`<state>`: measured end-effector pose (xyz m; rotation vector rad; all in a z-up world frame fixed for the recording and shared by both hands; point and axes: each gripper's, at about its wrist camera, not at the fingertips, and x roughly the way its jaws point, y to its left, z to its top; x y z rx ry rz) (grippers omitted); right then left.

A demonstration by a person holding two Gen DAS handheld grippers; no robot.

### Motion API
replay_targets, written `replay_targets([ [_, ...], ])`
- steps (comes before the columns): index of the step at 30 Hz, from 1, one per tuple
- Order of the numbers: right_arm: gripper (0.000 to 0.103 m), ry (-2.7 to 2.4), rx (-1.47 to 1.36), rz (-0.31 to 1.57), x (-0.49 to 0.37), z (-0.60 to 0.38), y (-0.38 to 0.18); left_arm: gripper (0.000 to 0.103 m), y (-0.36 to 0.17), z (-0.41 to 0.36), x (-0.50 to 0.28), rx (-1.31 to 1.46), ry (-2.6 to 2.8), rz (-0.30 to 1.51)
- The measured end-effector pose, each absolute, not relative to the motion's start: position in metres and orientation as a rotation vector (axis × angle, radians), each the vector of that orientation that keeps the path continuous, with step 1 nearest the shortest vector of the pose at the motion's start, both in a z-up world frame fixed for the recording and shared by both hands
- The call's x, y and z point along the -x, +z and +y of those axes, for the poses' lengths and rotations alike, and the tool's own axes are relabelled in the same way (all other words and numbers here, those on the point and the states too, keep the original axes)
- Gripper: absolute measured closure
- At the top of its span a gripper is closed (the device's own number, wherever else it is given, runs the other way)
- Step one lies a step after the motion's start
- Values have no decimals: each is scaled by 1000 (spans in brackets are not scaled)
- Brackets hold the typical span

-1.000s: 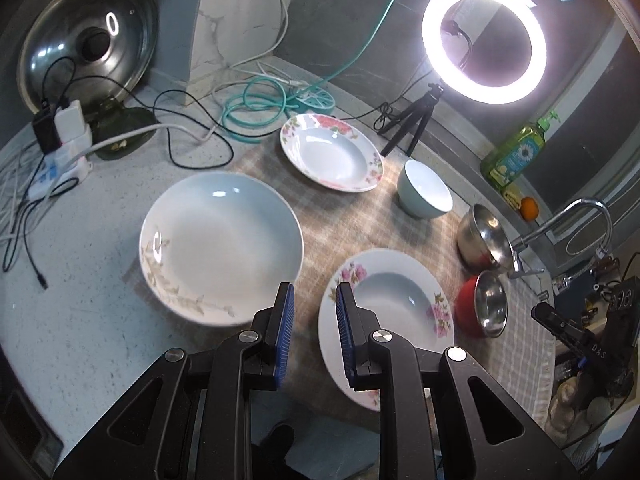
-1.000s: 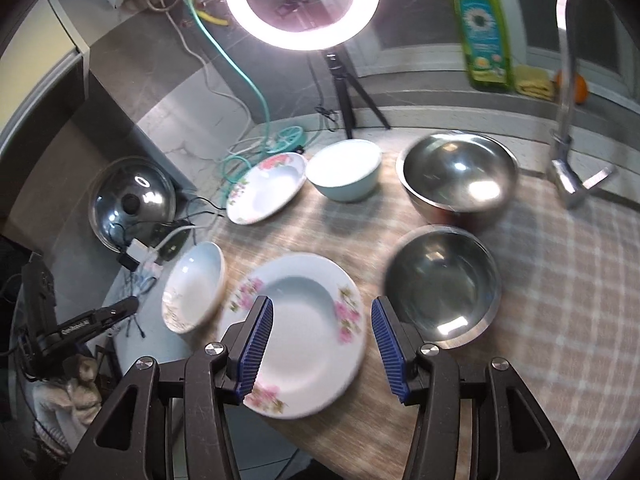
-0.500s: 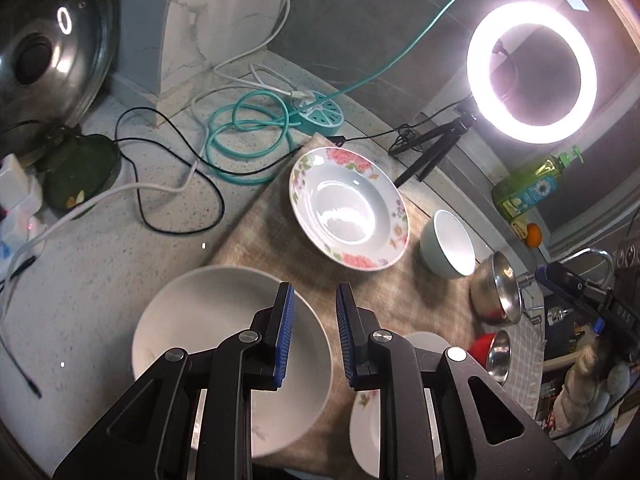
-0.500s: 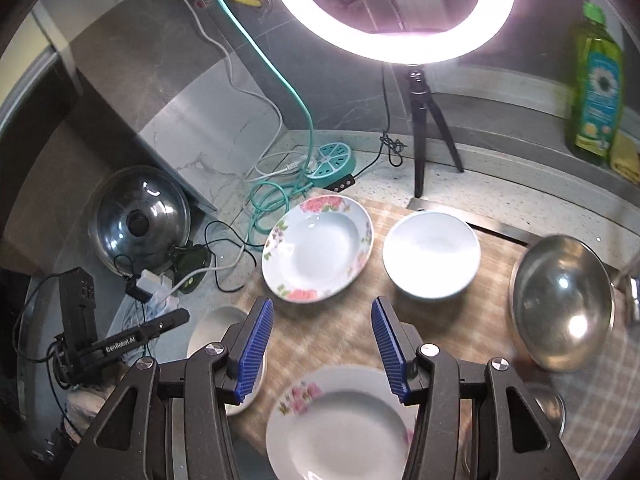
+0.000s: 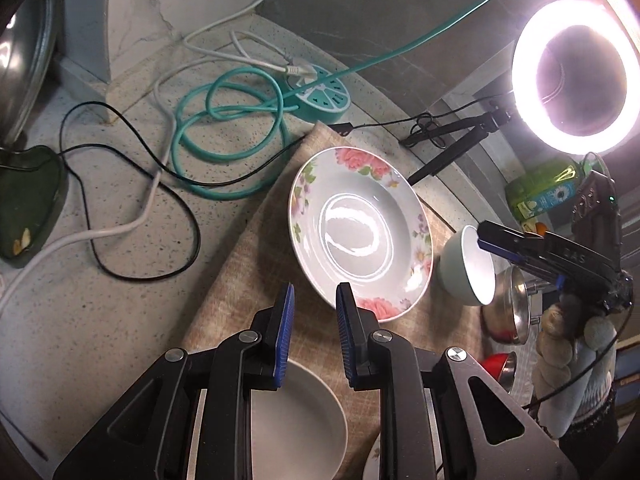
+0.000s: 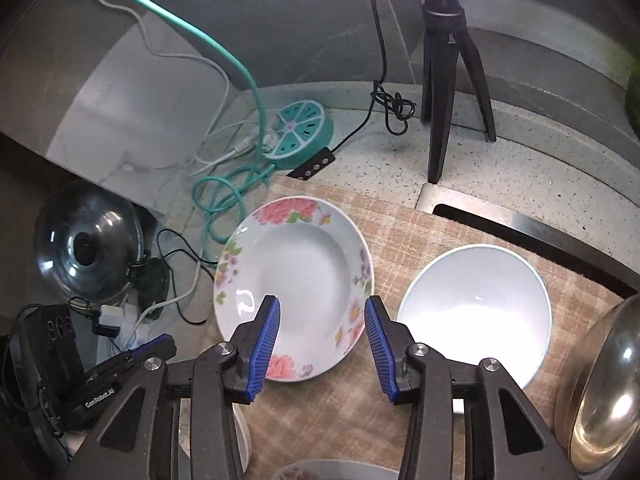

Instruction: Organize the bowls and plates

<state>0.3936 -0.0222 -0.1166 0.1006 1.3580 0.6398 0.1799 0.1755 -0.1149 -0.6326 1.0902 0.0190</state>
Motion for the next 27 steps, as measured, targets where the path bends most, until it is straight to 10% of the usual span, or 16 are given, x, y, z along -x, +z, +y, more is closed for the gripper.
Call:
replay_targets([
  [27, 84, 545, -38, 1489, -447, 12, -180, 84, -158, 191, -220, 695, -16, 1173],
])
